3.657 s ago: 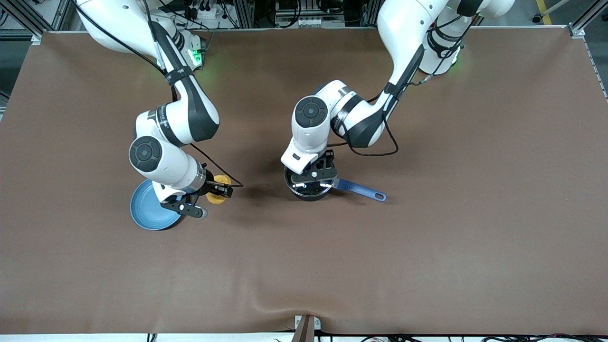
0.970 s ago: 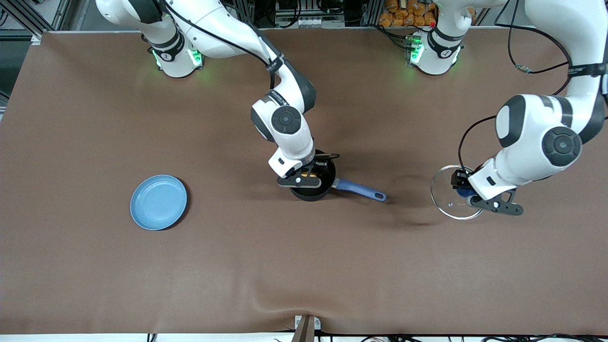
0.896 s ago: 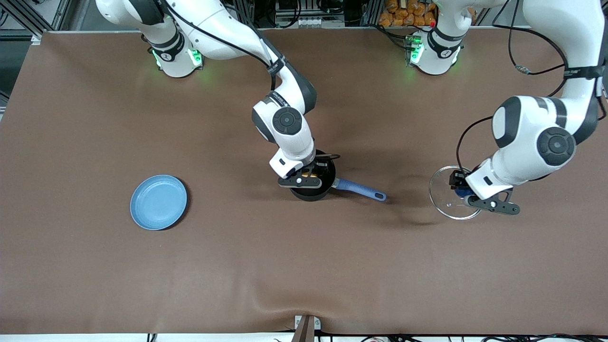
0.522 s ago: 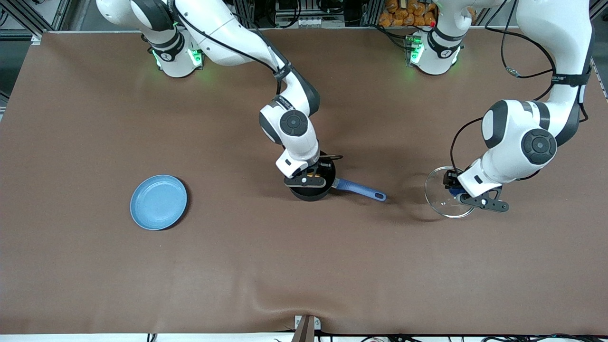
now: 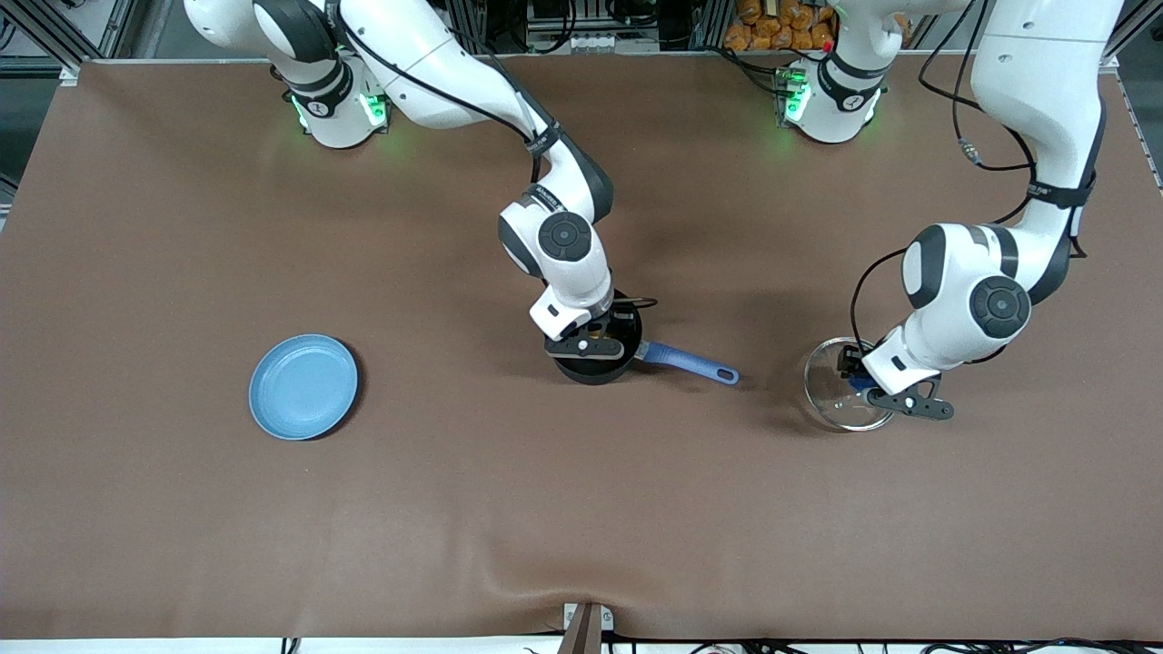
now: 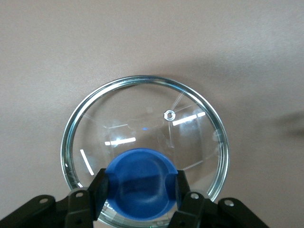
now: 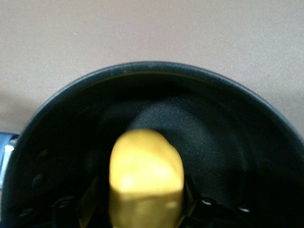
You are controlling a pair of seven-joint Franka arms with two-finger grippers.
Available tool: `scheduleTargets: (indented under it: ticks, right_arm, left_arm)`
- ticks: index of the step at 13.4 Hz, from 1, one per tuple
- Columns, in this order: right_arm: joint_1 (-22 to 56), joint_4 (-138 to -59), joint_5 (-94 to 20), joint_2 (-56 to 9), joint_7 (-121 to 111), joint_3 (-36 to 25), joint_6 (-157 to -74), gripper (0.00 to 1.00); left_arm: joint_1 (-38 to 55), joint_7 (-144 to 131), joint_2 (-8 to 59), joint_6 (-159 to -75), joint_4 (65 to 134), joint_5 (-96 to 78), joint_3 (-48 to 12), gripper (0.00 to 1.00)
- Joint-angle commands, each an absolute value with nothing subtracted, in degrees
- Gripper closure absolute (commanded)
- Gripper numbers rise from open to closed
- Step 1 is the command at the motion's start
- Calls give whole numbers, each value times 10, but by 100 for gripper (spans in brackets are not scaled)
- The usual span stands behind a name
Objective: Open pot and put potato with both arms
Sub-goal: 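Lower the potato into the pot while the left gripper sets the lid down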
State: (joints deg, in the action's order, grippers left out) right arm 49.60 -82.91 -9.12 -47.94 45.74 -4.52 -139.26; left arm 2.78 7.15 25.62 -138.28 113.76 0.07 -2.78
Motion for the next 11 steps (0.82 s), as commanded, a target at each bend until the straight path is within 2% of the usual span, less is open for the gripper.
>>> scheduleTargets:
  ticks: [1,2,3,8,11]
  right_arm:
    - [497,-817,-83,-473,468,-50,-1384,0]
    - [495,-817,-83,-469,466,-50,-1383,0]
    - [494,-817,-83,-467,466,-51,-1381,0]
    - [484,-817,-83,-414,447,-65,-1295,0]
    - [455,-817,-83,-361,425,-65,-1211,0]
  left_arm:
    - [23,83,261,-1401,1137,-4,-29,100]
    - [23,83,265,-1405,1137,-4,-28,63]
    - [16,83,264,-1408,1137,-4,-29,2]
    - [15,73,220,-1392,1129,-4,-28,0]
    - [17,49,190,-1291,1074,-4,-28,0]
